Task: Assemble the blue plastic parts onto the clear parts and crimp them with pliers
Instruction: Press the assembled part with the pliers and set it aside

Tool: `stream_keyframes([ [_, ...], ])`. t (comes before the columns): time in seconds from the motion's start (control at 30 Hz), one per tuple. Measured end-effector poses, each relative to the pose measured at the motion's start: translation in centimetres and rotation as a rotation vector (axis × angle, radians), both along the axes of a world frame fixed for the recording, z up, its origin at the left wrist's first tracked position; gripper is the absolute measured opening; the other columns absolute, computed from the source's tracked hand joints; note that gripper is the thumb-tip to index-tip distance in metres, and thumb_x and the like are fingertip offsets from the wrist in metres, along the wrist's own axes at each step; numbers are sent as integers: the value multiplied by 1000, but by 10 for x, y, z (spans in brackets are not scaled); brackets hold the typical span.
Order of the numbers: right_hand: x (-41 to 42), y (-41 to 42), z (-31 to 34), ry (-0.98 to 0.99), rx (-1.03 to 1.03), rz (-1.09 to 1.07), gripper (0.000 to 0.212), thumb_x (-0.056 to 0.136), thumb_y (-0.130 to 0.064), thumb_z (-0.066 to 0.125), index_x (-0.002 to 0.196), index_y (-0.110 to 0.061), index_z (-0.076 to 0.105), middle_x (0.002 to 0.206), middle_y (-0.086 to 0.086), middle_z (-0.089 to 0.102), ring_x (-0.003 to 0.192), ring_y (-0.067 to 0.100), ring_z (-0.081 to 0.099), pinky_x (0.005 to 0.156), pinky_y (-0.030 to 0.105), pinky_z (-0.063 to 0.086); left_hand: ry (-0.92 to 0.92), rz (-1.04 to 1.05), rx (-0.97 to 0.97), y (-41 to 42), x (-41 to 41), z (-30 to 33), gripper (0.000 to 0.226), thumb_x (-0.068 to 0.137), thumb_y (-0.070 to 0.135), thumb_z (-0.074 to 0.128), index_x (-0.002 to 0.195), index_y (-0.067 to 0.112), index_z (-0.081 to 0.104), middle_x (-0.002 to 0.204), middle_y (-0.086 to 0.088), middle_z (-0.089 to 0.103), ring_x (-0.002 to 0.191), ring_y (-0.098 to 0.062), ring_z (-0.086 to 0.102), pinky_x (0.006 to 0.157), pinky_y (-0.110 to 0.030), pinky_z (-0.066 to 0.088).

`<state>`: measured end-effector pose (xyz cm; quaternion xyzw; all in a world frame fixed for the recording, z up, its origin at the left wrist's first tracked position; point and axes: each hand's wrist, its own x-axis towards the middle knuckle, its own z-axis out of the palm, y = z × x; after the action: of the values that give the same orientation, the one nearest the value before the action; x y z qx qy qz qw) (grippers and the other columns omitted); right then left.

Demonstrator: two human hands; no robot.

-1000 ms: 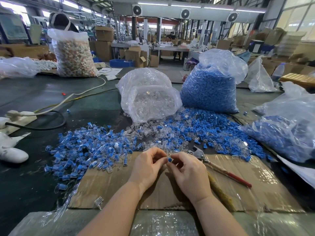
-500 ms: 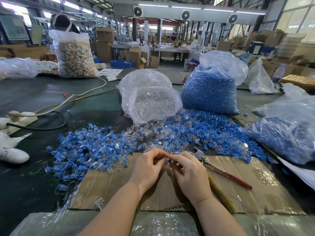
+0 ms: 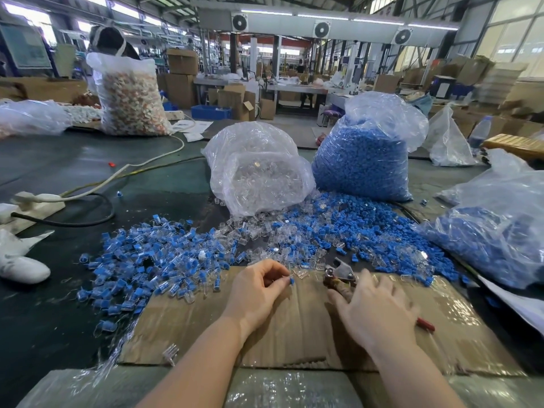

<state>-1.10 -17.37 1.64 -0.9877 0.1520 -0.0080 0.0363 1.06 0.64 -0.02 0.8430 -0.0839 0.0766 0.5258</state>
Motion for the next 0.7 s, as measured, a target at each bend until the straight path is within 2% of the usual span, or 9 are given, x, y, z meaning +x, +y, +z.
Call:
stream_keyframes([
  [0.07, -4, -11, -1, 87, -4, -24, 83, 83, -75, 25, 145, -21, 17, 150, 6, 29, 136, 28, 29, 108, 54, 23, 5, 7, -12, 0, 0, 0, 17, 85, 12, 65, 80, 28, 61, 79, 9, 65, 72, 2, 57, 67, -6, 44],
  [0.13, -8, -16, -3, 103, -26, -12, 81, 84, -74, 25, 146, -24, 14, 150, 3, 28, 136, 27, 29, 108, 54, 23, 13, 18, -40, 0, 0, 0, 15, 84, 11, 66, 80, 26, 63, 79, 7, 65, 72, 0, 58, 67, -7, 45],
  [0.27, -15, -13, -2, -54, -199, 96, 54, 91, -61, 28, 126, -22, 41, 127, 1, 47, 117, 21, 45, 95, 36, 41, 49, 30, -84, 1, 1, 3, 10, 85, 12, 66, 83, 22, 64, 81, 4, 66, 74, -4, 58, 67, -7, 45],
  [0.37, -10, -8, 7, -52, -151, 158, 46, 96, -52, 26, 112, -16, 49, 118, 3, 53, 109, 20, 50, 90, 29, 44, 86, 50, -132, 2, 2, 7, 10, 85, 12, 66, 82, 21, 64, 78, 4, 65, 68, 0, 58, 61, -6, 43],
  [0.43, -6, -6, 15, -34, -31, 224, 44, 98, -49, 24, 103, -15, 51, 109, 3, 56, 100, 17, 52, 87, 27, 45, 129, 74, -224, 1, 4, 10, 7, 85, 9, 65, 84, 17, 64, 77, 1, 65, 58, 4, 58, 54, -7, 43],
  [0.53, -4, 4, 32, 62, 419, 293, 45, 99, -46, 29, 91, -10, 56, 82, 0, 58, 67, 12, 51, 63, 24, 43, 220, 116, -437, -4, 5, 15, 6, 85, 5, 64, 86, 11, 66, 78, -7, 67, 57, -6, 60, 50, -14, 47],
  [0.6, -6, 13, 43, 133, 595, 324, 46, 99, -44, 33, 89, -6, 57, 69, -2, 52, 57, 11, 44, 54, 23, 36, 252, 156, -499, -6, 6, 18, 5, 84, 4, 65, 85, 10, 66, 75, -8, 66, 57, -9, 60, 49, -16, 48],
  [0.63, -6, 16, 46, 162, 629, 340, 47, 99, -44, 34, 89, -4, 57, 70, -1, 51, 60, 12, 45, 57, 25, 37, 269, 176, -521, -7, 7, 19, 5, 84, 4, 66, 85, 9, 67, 73, -7, 66, 54, -8, 59, 48, -16, 48],
  [0.7, -7, 19, 51, 215, 678, 345, 51, 97, -50, 34, 96, -4, 57, 84, 2, 59, 75, 16, 55, 72, 29, 42, 306, 206, -545, -6, 9, 20, 5, 83, 5, 66, 83, 10, 67, 68, -4, 65, 48, -3, 57, 44, -16, 47],
])
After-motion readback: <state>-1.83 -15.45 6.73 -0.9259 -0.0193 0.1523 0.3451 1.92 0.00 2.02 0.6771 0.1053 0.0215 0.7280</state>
